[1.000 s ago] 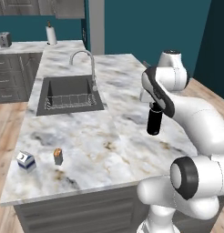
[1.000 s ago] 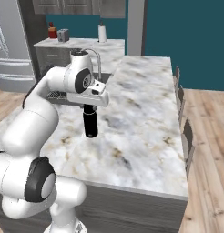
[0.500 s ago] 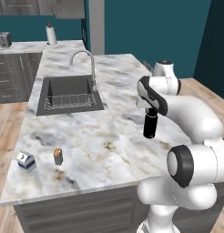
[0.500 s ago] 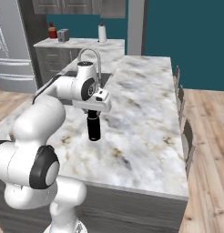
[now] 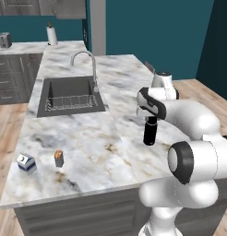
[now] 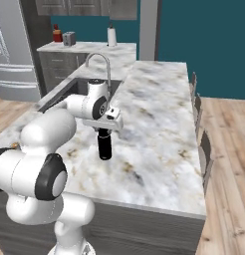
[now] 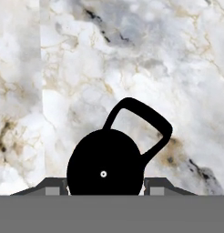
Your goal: Move the drinks to the dining counter.
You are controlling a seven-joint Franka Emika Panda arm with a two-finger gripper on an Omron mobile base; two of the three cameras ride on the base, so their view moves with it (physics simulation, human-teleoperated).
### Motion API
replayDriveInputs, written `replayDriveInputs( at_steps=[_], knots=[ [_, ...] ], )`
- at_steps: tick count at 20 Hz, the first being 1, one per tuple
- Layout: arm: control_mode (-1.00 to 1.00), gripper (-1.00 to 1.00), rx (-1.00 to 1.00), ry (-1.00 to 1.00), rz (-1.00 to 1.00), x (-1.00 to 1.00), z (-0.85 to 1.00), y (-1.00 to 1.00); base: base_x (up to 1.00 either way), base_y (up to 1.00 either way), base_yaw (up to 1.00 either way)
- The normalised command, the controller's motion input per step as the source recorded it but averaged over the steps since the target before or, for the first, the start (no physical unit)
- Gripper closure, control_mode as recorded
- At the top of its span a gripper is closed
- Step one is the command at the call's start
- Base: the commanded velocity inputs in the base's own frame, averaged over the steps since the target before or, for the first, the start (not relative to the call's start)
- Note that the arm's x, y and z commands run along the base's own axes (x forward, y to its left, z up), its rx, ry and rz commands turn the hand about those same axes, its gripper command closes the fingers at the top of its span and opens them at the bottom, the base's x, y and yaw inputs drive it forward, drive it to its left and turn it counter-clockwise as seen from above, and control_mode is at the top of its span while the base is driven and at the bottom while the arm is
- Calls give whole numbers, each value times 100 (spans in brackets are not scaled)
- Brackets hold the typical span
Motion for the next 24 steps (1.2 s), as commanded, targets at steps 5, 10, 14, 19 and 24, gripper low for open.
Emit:
replayDriveInputs(
  at_steps=[5,10,14,19,24],
  knots=[
    [-100,100,0,0,0,2,-27,0,0,0,0],
    [-100,100,0,0,0,0,-36,0,0,0,0],
    [-100,100,0,0,0,0,-30,0,0,0,0],
    [-100,100,0,0,0,0,-27,0,0,0,0],
    [-100,-100,0,0,0,0,-4,0,0,0,0]
  ],
)
